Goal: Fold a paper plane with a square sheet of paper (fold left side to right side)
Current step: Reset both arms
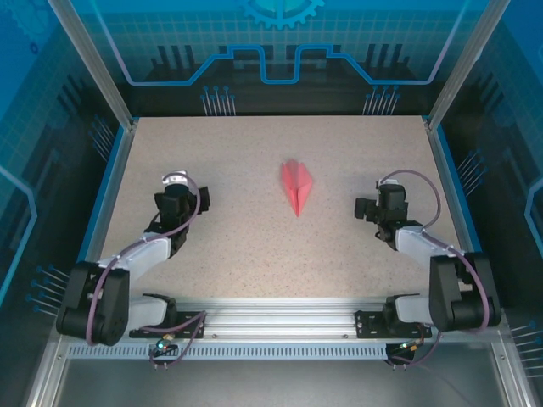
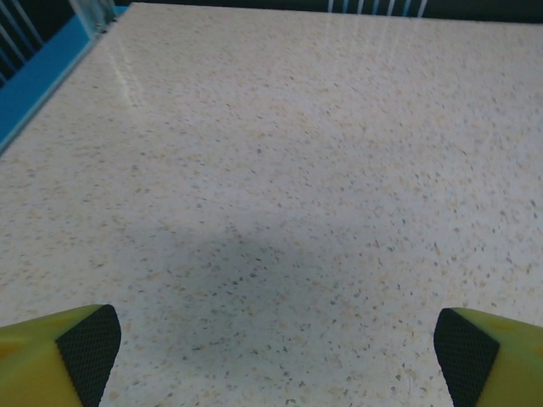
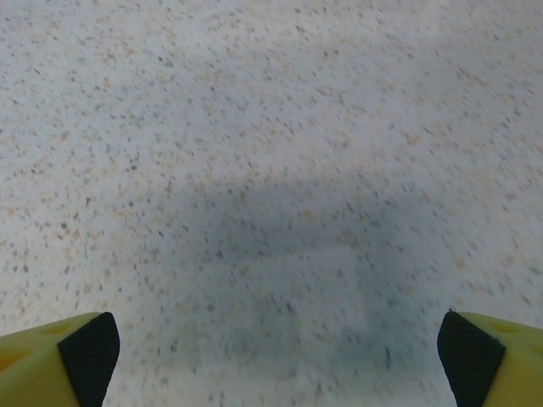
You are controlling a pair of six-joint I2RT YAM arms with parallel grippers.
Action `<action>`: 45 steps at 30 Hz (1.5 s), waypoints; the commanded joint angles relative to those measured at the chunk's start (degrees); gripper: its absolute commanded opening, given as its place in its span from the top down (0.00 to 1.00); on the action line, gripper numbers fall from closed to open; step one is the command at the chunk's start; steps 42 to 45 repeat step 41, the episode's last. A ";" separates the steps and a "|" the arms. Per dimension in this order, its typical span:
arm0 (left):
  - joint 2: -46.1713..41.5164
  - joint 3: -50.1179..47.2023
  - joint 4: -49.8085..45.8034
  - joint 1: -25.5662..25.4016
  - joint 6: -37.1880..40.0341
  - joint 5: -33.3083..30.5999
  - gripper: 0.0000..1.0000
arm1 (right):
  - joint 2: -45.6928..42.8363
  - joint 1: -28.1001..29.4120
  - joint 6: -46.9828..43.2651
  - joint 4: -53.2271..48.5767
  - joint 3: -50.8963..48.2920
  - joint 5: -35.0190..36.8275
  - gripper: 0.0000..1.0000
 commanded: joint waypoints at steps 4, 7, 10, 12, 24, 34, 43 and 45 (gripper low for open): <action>5.18 -5.51 21.08 1.99 6.09 7.83 0.01 | 5.30 -0.73 -8.24 23.00 -0.78 -6.50 0.00; 8.12 -8.36 28.07 3.48 5.86 11.91 0.01 | 8.22 -0.62 -9.90 30.10 -3.59 -9.93 0.00; 12.99 -9.16 33.69 4.63 5.78 15.12 0.01 | 9.17 -0.56 -10.06 33.87 -5.45 -10.36 0.00; 13.39 -7.36 29.69 5.48 5.80 17.59 0.01 | 9.24 -0.98 -10.05 34.07 -5.44 -11.48 0.00; 14.26 -3.33 23.88 8.96 3.48 22.60 0.01 | 9.56 -0.06 -11.02 33.19 -4.77 -10.85 0.00; 14.26 -3.38 23.82 8.87 3.53 22.52 0.01 | 9.62 0.12 -11.18 33.05 -4.67 -10.92 0.00; 14.20 -3.34 23.77 8.92 3.53 22.56 0.01 | 9.57 -0.05 -11.15 32.96 -4.58 -11.09 0.00; 14.20 -3.34 23.77 8.92 3.53 22.56 0.01 | 9.57 -0.05 -11.15 32.96 -4.58 -11.09 0.00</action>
